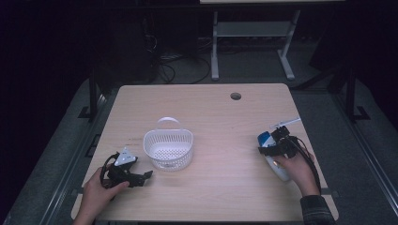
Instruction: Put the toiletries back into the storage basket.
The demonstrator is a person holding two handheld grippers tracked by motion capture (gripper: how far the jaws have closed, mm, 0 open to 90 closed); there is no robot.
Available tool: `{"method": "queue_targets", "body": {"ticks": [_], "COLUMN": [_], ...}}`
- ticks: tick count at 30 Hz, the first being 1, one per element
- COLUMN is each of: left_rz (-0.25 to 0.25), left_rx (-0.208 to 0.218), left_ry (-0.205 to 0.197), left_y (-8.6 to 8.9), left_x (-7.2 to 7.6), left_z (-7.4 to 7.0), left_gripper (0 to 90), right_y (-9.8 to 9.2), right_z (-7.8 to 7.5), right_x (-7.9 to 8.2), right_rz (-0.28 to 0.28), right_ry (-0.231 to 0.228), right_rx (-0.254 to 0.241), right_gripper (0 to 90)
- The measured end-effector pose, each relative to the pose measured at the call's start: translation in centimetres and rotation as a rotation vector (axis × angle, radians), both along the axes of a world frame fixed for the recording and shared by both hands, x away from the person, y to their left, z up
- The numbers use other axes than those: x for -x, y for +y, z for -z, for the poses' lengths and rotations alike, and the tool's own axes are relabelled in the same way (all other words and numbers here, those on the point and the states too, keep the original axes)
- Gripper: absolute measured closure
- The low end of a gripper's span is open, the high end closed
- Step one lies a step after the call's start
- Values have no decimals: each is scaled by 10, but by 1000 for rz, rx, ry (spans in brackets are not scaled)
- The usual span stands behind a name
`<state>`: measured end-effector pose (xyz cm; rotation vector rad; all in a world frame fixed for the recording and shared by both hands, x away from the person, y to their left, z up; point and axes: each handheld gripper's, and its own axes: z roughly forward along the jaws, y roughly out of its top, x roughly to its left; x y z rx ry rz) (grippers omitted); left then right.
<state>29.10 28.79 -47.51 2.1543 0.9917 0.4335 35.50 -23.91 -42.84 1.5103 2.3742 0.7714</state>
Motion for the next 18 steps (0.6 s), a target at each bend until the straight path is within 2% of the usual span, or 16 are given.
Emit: {"method": "queue_targets", "body": {"ticks": [1, 5, 16, 18], "left_rz": [0, 0, 0, 0], "left_rx": [0, 0, 0, 0], "left_ry": [0, 0, 0, -1], "left_y": [0, 0, 0, 0], "left_x": [0, 0, 0, 0], "left_z": [0, 0, 0, 0], "left_gripper": [130, 130, 130, 130], "right_y": [-3, -7, -18, -22], "right_z": [-4, -11, -30, -35], "right_x": [1, 4, 13, 14], "right_rz": [4, 8, 12, 12], "right_ry": [-17, -44, -98, -112], "right_rx": [-21, -48, -113, -148], "right_gripper": [333, 334, 336, 337]}}
